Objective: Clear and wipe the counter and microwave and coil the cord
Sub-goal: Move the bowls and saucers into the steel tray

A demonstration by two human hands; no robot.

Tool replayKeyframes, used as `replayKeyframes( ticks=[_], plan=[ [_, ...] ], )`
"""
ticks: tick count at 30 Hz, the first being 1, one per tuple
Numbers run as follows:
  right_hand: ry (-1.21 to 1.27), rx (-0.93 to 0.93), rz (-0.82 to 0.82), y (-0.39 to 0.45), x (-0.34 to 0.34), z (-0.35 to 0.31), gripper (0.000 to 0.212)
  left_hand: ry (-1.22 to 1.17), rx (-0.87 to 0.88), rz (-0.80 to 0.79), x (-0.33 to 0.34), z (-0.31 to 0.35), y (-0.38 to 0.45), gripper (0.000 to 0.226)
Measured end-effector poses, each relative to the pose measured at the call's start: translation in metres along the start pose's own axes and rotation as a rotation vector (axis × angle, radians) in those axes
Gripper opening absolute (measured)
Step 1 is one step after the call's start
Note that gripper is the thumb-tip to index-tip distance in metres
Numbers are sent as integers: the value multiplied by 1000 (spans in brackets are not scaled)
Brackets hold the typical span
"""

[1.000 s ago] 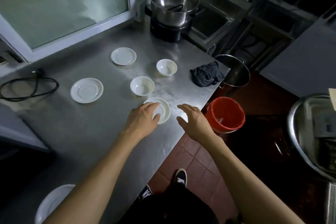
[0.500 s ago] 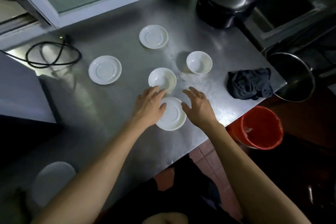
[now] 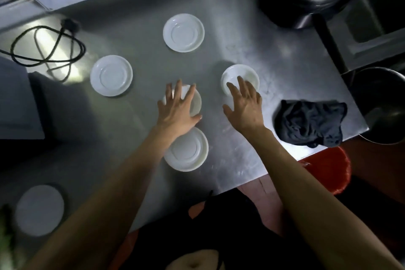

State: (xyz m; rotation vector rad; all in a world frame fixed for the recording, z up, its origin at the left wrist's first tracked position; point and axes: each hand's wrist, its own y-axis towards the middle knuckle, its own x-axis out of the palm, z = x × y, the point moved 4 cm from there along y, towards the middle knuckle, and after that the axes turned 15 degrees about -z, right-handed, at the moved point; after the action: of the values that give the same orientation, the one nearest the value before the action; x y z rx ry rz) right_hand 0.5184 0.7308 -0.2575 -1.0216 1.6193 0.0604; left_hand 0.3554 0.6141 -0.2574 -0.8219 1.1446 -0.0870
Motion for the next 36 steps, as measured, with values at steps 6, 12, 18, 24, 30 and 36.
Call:
replayKeyframes(
  ticks=[6, 12, 18, 24, 30, 36],
  plan=[
    [-47, -20, -42, 24, -6, 17, 71, -33, -71, 17, 6, 6, 13, 96],
    [-114, -11, -82, 43, -16, 23, 83, -18, -65, 65, -5, 17, 23, 91],
    [-126, -8, -153, 63, -21, 25, 94, -80, -58, 65, -9, 20, 22, 88],
    [-128, -67, -107, 65, -20, 15, 93, -96, -95, 91, -11, 9, 11, 87],
    [-142, -174, -112, 58, -9, -15, 94, -161, -167, 109, -8, -11, -10, 86],
    [-173, -294, -143, 41, 8, -63, 94, -180, -225, 178, -1, -38, -50, 88]
  ],
)
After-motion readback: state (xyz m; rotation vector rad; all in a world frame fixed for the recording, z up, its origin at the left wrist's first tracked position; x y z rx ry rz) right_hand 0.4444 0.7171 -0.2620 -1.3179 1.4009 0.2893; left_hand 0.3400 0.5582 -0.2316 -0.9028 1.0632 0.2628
